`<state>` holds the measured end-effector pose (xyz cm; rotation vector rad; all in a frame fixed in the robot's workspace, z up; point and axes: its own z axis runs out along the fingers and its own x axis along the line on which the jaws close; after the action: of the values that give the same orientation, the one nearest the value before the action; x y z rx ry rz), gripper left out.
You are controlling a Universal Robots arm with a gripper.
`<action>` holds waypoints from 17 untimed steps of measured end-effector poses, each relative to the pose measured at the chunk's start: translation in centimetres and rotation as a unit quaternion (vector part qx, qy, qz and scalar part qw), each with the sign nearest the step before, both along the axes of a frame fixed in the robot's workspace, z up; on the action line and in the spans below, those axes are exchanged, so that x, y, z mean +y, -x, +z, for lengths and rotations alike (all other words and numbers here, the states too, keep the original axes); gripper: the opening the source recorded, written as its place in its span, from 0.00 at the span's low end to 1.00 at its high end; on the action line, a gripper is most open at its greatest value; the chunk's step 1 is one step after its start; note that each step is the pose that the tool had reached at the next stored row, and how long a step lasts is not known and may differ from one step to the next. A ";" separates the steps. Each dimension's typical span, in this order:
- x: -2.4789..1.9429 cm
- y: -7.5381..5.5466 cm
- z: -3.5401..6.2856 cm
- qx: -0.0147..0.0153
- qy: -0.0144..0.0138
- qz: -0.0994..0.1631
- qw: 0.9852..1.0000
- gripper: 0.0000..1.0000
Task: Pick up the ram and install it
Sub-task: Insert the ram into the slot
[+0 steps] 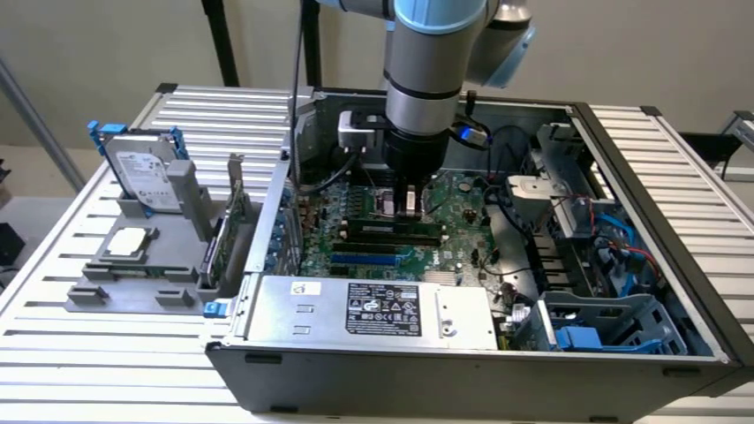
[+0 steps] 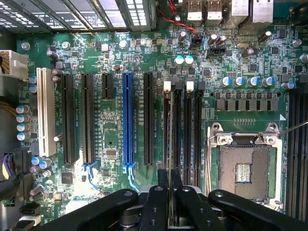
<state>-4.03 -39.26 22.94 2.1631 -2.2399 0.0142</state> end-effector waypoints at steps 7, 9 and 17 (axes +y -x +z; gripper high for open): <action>0.00 0.0 -0.04 0.000 0.000 0.003 1.000 0.14; 0.00 0.0 -0.04 0.000 0.000 0.005 1.000 0.14; 0.00 0.0 -0.16 0.000 0.000 0.006 1.000 0.14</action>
<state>-4.03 -39.26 22.78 2.1757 -2.2268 0.0155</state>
